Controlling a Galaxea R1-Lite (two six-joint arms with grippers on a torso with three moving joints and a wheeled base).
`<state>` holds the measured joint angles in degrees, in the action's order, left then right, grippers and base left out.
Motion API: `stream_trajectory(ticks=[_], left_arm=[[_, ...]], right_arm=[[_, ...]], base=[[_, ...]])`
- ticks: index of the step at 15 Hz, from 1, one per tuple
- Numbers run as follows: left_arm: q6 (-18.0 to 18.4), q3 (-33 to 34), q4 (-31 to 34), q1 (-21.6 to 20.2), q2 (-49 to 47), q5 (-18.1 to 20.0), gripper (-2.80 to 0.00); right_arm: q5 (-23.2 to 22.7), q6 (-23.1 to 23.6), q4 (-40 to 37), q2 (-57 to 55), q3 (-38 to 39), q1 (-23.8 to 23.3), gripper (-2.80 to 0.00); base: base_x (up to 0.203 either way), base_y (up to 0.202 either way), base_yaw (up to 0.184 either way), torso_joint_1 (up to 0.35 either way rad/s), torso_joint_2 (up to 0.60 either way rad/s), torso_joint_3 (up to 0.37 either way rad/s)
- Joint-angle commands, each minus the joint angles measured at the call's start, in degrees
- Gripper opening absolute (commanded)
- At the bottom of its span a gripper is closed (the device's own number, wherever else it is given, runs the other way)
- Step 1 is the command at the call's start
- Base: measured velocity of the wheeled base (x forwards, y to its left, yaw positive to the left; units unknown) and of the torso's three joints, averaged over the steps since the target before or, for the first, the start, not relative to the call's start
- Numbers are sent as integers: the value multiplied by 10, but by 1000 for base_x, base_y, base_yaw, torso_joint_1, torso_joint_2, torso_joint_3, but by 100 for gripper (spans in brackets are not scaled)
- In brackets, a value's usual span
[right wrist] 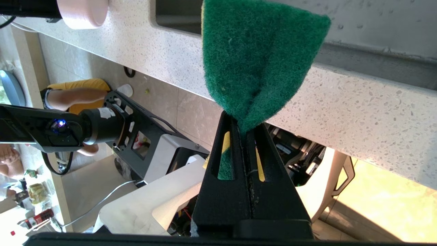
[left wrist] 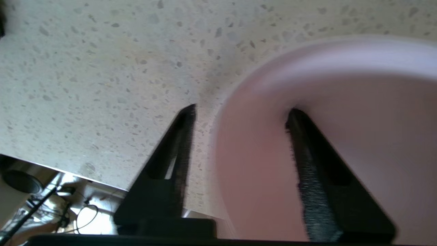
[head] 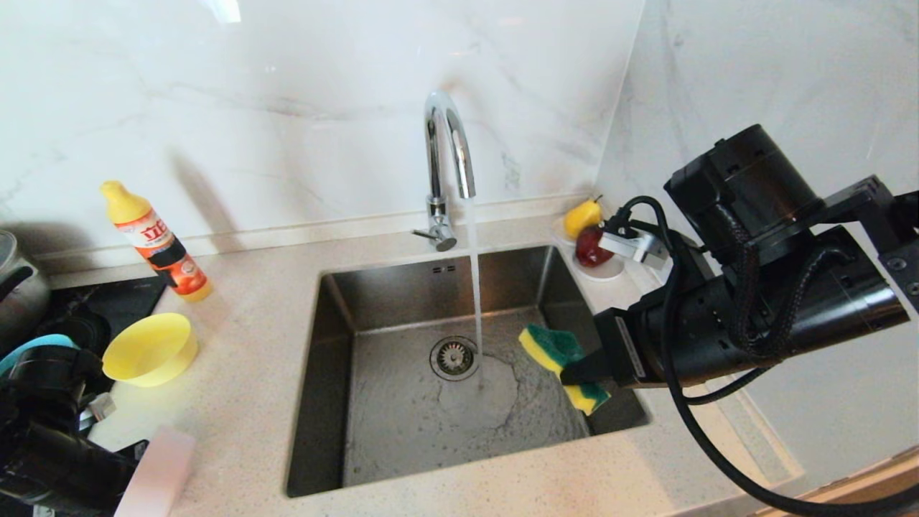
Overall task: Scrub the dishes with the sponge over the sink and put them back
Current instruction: Wash the bowl
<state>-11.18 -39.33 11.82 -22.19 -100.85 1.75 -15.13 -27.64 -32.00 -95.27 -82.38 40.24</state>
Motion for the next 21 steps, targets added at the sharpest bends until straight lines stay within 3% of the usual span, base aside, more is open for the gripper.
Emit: stream_trajectory(ticks=[1,4,8,13,16,19,20,21], left_arm=[[-2,-2,1,0,-4,1,-280],[-15,-9,1,-1,-2,1,-280],[-67,-46,7,-2,22,0,-280],[-67,-67,14,-10,51,-3,-280],[-61,-85,37,-11,58,-36,-280],[-51,-81,39,-12,50,-42,-280],[-51,-79,38,-12,41,-41,0],[-52,-77,37,-12,30,-41,0]], right_arm=[[-1,0,-2,0,-2,0,-280],[-1,-2,-2,2,-3,0,-280],[-2,-1,-2,4,1,0,-280],[-1,-1,-2,9,4,0,-280],[-2,-2,-2,10,6,0,-280],[-2,-2,-2,10,6,0,-280],[-2,-2,-2,9,6,0,-280],[-2,-2,-2,9,6,0,-280]], base=[[0,0,0,0,0,0],[0,0,0,0,0,0],[0,0,0,0,0,0],[0,0,0,0,0,0],[0,0,0,0,0,0],[0,0,0,0,0,0],[0,0,0,0,0,0],[0,0,0,0,0,0]])
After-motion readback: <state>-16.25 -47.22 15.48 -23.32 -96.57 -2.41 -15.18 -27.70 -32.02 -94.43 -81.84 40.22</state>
